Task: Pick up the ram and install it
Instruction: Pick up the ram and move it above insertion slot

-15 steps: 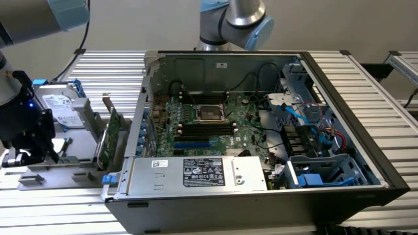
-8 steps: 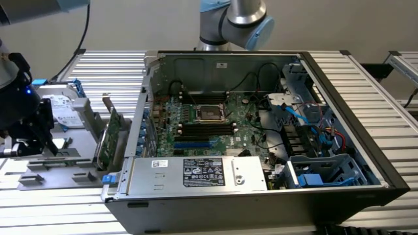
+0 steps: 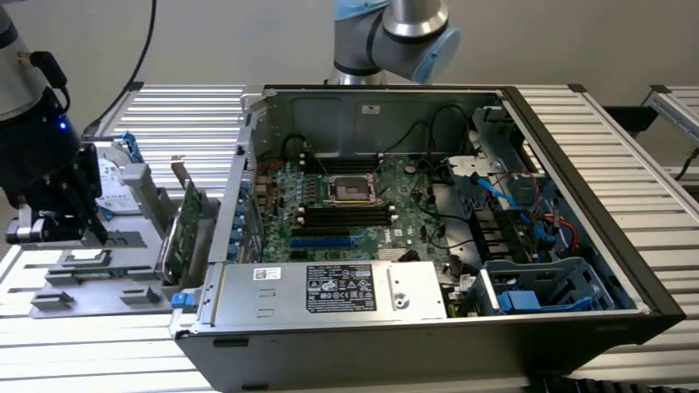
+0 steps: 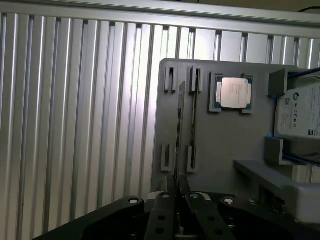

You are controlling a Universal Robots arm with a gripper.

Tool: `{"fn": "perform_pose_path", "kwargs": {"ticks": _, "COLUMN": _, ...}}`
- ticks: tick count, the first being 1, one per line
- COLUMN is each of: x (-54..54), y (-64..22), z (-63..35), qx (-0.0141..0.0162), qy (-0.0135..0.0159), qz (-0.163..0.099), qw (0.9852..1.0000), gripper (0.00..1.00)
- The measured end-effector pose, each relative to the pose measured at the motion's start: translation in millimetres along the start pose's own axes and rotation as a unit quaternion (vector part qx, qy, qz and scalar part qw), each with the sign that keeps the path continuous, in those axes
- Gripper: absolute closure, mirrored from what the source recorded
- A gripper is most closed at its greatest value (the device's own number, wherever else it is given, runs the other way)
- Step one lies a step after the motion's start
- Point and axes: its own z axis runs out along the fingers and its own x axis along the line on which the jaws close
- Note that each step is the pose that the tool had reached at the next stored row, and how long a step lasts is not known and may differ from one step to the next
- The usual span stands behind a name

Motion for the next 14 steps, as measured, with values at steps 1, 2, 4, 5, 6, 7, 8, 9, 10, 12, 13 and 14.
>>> {"fn": "perform_pose_path", "kwargs": {"ticks": 1, "x": 0.2, "y": -3.3, "z": -3.9, "qx": -0.0007, "qy": -0.0002, "qz": 0.000, "qw": 1.0000, "gripper": 0.86}}
{"fn": "perform_pose_path", "kwargs": {"ticks": 2, "x": 0.5, "y": -6.6, "z": -7.8, "qx": -0.0014, "qy": -0.0005, "qz": 0.000, "qw": 1.0000, "gripper": 0.86}}
{"fn": "perform_pose_path", "kwargs": {"ticks": 4, "x": 0.9, "y": -13.6, "z": -15.8, "qx": -0.0028, "qy": -0.0010, "qz": -0.001, "qw": 1.0000, "gripper": 0.86}}
{"fn": "perform_pose_path", "kwargs": {"ticks": 5, "x": 1.1, "y": -17.0, "z": -19.6, "qx": -0.0034, "qy": -0.0013, "qz": -0.001, "qw": 1.0000, "gripper": 0.86}}
{"fn": "perform_pose_path", "kwargs": {"ticks": 6, "x": 1.3, "y": -20.7, "z": -23.4, "qx": -0.0039, "qy": -0.0015, "qz": -0.001, "qw": 1.0000, "gripper": 0.86}}
{"fn": "perform_pose_path", "kwargs": {"ticks": 7, "x": 1.6, "y": -24.4, "z": -27.3, "qx": -0.0044, "qy": -0.0019, "qz": -0.002, "qw": 1.0000, "gripper": 0.86}}
{"fn": "perform_pose_path", "kwargs": {"ticks": 8, "x": 1.8, "y": -28.2, "z": -31.2, "qx": -0.0049, "qy": -0.0022, "qz": -0.002, "qw": 1.0000, "gripper": 0.86}}
{"fn": "perform_pose_path", "kwargs": {"ticks": 9, "x": 2.1, "y": -31.8, "z": -34.8, "qx": -0.0053, "qy": -0.0025, "qz": -0.002, "qw": 1.0000, "gripper": 0.86}}
{"fn": "perform_pose_path", "kwargs": {"ticks": 10, "x": 2.3, "y": -35.5, "z": -38.7, "qx": -0.0058, "qy": -0.0028, "qz": -0.002, "qw": 1.0000, "gripper": 0.86}}
{"fn": "perform_pose_path", "kwargs": {"ticks": 12, "x": 2.8, "y": -43.0, "z": -46.4, "qx": -0.0068, "qy": -0.0034, "qz": -0.002, "qw": 1.0000, "gripper": 0.86}}
{"fn": "perform_pose_path", "kwargs": {"ticks": 13, "x": 3.1, "y": -46.9, "z": -50.4, "qx": -0.0072, "qy": -0.0037, "qz": -0.003, "qw": 1.0000, "gripper": 0.86}}
{"fn": "perform_pose_path", "kwargs": {"ticks": 14, "x": 3.3, "y": -50.6, "z": -54.2, "qx": -0.0077, "qy": -0.0040, "qz": -0.003, "qw": 1.0000, "gripper": 0.86}}
